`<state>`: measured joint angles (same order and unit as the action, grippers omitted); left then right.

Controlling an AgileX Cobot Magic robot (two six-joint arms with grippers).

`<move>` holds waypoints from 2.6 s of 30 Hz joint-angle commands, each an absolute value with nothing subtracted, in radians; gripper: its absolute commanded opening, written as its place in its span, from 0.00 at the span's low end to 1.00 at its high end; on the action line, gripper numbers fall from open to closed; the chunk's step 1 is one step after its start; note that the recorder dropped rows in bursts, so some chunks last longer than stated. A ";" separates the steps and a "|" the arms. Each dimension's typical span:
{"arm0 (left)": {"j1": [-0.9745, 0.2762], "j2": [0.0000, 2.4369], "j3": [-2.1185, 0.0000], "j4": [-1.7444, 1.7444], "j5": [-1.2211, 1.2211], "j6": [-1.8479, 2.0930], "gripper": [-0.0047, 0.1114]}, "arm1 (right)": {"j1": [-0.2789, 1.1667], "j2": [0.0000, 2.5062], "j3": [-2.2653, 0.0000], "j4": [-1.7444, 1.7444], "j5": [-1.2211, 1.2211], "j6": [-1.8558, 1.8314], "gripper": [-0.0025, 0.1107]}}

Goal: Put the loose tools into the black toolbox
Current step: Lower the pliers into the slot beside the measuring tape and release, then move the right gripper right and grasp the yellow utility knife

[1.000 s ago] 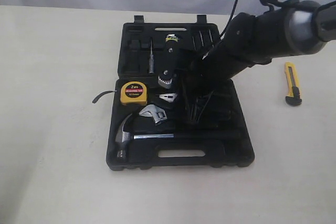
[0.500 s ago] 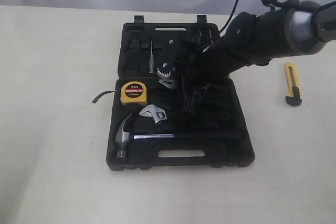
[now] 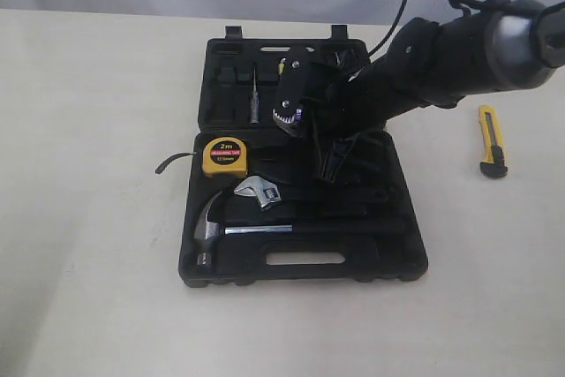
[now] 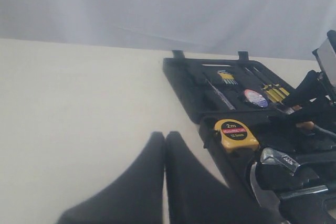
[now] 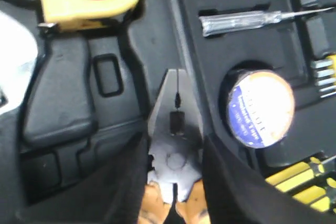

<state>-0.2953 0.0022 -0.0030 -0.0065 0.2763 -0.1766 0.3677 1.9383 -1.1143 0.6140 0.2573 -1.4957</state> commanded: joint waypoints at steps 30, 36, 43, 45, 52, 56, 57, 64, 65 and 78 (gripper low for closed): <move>-0.301 0.000 0.000 0.000 0.272 -0.177 0.04 | -0.182 1.816 -1.115 0.623 0.373 -0.515 0.54; -0.301 0.000 0.000 0.000 0.272 -0.177 0.04 | -0.243 1.870 -1.115 0.516 0.409 -0.480 0.54; -0.301 0.000 0.000 0.000 0.272 -0.177 0.04 | -0.243 1.944 -1.115 0.483 0.393 -0.452 0.54; -0.301 0.000 0.000 0.000 0.272 -0.177 0.04 | -0.243 1.959 -1.117 0.422 0.387 -0.405 0.54; -0.301 0.000 0.000 0.000 0.272 -0.177 0.04 | -0.243 1.982 -1.121 0.228 0.367 -0.254 0.54; -0.301 0.000 0.000 0.000 0.272 -0.177 0.04 | -0.243 1.995 -1.121 0.225 0.356 -0.254 0.54; -0.301 0.000 0.000 0.000 0.272 -0.177 0.04 | -0.243 2.003 -1.121 0.225 0.351 -0.254 0.54; -0.301 0.000 0.000 0.000 0.272 -0.177 0.04 | -0.239 2.025 -1.121 0.225 0.339 -0.258 0.36; -0.301 0.000 0.000 0.000 0.272 -0.177 0.04 | -0.239 2.025 -1.121 0.225 0.339 -0.258 0.32; -0.301 0.000 0.000 0.000 0.272 -0.177 0.04 | -0.214 2.005 -1.121 0.225 0.347 -0.275 0.02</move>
